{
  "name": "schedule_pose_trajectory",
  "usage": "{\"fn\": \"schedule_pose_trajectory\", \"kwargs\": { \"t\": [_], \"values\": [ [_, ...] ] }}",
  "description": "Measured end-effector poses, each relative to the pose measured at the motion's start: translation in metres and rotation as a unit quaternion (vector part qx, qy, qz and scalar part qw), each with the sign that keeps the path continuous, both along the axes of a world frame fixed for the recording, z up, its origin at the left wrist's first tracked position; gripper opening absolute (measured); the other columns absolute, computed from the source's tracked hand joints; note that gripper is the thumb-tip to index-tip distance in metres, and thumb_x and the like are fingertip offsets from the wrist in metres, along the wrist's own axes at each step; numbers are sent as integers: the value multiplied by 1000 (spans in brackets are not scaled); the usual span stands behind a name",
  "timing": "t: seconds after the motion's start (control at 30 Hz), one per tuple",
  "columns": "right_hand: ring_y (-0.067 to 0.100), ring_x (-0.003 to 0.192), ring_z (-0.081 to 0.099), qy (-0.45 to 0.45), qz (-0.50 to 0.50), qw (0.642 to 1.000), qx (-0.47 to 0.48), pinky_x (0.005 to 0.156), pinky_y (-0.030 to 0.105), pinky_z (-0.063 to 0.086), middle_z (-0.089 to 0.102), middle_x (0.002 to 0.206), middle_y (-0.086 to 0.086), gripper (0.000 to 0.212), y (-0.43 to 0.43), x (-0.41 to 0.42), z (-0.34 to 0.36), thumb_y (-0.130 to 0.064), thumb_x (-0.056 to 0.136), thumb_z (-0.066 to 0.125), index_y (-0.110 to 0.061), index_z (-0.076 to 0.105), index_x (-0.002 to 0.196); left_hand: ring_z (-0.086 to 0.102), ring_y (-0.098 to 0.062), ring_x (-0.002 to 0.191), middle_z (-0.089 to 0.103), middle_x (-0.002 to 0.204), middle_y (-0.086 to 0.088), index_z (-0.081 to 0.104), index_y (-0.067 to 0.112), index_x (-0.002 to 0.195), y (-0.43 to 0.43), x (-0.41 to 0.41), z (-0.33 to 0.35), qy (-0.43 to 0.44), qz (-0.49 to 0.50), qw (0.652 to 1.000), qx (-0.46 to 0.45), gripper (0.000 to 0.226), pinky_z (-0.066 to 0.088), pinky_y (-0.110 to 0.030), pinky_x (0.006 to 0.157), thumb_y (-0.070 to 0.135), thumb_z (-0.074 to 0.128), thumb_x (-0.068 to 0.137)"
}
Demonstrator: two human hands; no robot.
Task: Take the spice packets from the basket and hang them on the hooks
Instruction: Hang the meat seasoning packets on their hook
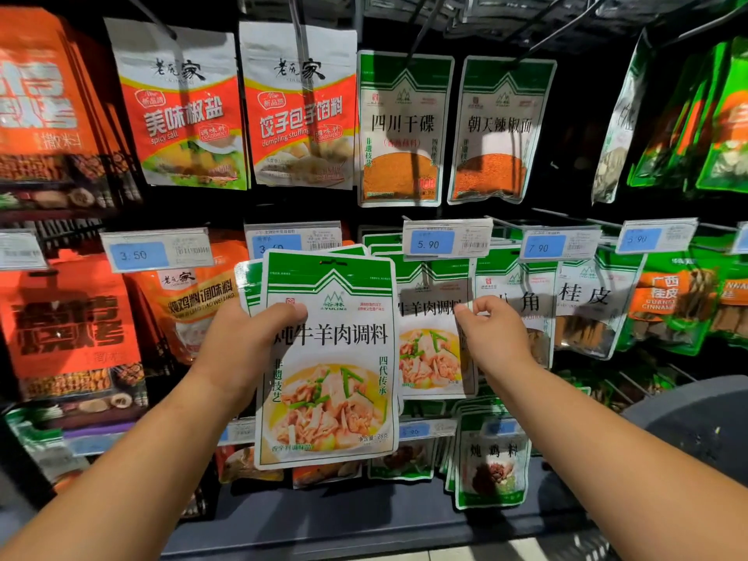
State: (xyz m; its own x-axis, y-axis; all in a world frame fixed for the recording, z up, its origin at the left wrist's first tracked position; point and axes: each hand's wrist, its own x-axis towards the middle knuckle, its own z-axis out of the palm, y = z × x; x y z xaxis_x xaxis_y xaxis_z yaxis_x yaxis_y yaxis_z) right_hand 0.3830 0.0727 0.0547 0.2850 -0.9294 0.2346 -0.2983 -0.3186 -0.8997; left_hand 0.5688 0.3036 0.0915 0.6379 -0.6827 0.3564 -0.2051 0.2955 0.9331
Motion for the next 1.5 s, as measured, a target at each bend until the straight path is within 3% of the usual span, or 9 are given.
{"fn": "schedule_pose_trajectory", "kwargs": {
  "t": [0.27, 0.57, 0.77, 0.87, 1.0, 1.13, 1.27, 1.37, 1.5],
  "values": [
    [26, 82, 56, 25, -35, 998, -40, 62, 34, 38, 61, 87, 4, 27, 8, -7, 4, -38, 95, 69, -13, 58, 90, 73, -19, 105, 78, 113, -4, 71, 16, 114, -3, -5, -1, -19, -32, 999, -9, 24, 54, -32, 86, 6, 69, 91],
    [18, 97, 71, -71, 204, 975, 49, 94, 47, 53, 77, 93, -4, 43, 79, -24, 29, -63, 94, 54, -27, 76, 86, 74, -32, 102, 79, 106, -9, 76, 15, 106, -2, -9, -1, -28, -7, 1000, -2, 32, 59, -47, 89, 23, 81, 75],
    [12, 66, 57, -105, 215, 970, 49, 72, 38, 48, 64, 68, -2, 21, 92, -26, 27, -29, 95, 72, -14, 70, 81, 76, -14, 99, 80, 106, 4, 74, 18, 109, -5, -23, 3, -72, -14, 997, 12, 27, 58, -22, 78, 7, 77, 84],
    [21, 76, 59, -136, 193, 970, 65, 78, 40, 47, 65, 81, 8, 23, 82, -28, 24, -35, 95, 71, -13, 66, 90, 75, -11, 101, 79, 107, 8, 75, 18, 110, -5, -24, 5, -89, -14, 996, 22, 26, 57, -23, 81, 8, 76, 86],
    [27, 117, 64, -148, 160, 970, 108, 108, 54, 47, 68, 126, 6, 52, 66, -33, 18, -56, 87, 73, -21, 61, 124, 74, -9, 100, 79, 107, 11, 74, 22, 109, -1, -18, 4, -87, 5, 996, 19, 25, 54, -25, 83, 7, 73, 90],
    [26, 116, 63, -151, 104, 976, 117, 102, 47, 47, 66, 126, 6, 26, 39, -41, 9, -37, 98, 68, -25, 61, 120, 74, -4, 90, 79, 98, 16, 73, 22, 103, 2, -9, 5, -76, 20, 997, 14, 19, 54, -22, 77, 9, 75, 89],
    [26, 103, 65, -152, 71, 980, 108, 81, 37, 47, 69, 117, 14, 25, 22, -44, 7, -33, 100, 66, -16, 63, 116, 74, -20, 97, 79, 104, 5, 75, 25, 101, 6, -2, 6, -58, 35, 998, 7, 26, 55, -47, 92, 28, 75, 75],
    [23, 102, 63, -149, 75, 982, 90, 90, 40, 47, 67, 117, 20, 22, 16, -44, 6, -32, 99, 66, -13, 65, 112, 74, -23, 98, 79, 104, 3, 77, 28, 96, 7, 0, 6, -57, 33, 998, 7, 25, 54, -53, 96, 32, 77, 71],
    [24, 119, 60, -156, 105, 978, 85, 102, 42, 46, 61, 132, 8, 49, 17, -34, 9, -38, 99, 66, -12, 55, 139, 74, -23, 98, 79, 105, 2, 77, 29, 97, 5, 1, 5, -51, 24, 998, 7, 24, 55, -50, 93, 27, 75, 73]
  ]
}}
